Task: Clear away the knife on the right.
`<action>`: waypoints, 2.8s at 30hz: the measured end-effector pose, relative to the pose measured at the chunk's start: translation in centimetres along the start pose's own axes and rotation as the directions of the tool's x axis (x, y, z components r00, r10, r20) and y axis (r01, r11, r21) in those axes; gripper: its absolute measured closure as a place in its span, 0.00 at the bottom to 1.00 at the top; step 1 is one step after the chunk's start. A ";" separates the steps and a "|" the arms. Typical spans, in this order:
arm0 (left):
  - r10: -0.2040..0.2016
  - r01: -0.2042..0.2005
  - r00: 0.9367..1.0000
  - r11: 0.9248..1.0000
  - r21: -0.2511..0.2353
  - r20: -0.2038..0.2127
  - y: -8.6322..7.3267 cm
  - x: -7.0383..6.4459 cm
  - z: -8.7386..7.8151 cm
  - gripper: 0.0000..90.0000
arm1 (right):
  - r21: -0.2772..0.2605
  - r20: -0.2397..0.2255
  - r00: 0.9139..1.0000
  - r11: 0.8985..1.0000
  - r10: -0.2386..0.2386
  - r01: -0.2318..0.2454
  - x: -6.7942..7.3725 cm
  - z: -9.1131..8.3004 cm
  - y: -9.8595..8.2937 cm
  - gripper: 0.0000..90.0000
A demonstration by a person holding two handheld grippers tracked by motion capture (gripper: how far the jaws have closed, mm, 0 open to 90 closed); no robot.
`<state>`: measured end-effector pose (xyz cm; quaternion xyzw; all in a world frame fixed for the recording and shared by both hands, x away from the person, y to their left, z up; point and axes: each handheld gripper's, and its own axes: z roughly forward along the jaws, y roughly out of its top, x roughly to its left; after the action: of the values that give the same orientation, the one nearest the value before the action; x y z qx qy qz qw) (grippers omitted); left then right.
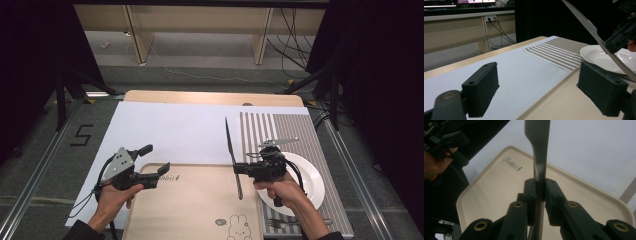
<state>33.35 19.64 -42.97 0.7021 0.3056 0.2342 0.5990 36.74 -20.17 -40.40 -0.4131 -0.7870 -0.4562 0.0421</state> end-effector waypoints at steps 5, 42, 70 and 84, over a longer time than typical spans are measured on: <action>-0.001 0.001 1.000 1.000 -0.001 -0.002 0.0 0.0 0.0 0.18 | 0.004 -0.021 1.000 1.000 0.017 -0.017 0.4 0.0 -0.9 0.90; -0.008 0.008 1.000 1.000 0.000 -0.015 -0.1 0.1 -0.1 0.18 | 0.179 0.017 0.999 0.983 -0.038 0.035 4.4 0.2 -6.2 0.89; -0.010 0.010 1.000 1.000 0.004 -0.018 -0.1 0.1 0.0 0.18 | 0.378 0.161 0.964 0.916 -0.210 0.137 6.1 2.1 -6.6 0.89; -0.012 0.012 1.000 1.000 0.009 -0.020 -0.2 0.1 0.0 0.18 | 0.470 0.188 0.949 0.871 -0.254 0.140 6.1 3.7 -6.9 0.89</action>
<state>33.45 19.72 -43.15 0.7007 0.3168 0.2361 0.5940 29.16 -15.38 -44.56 -0.3619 -0.9085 -0.2088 -0.0073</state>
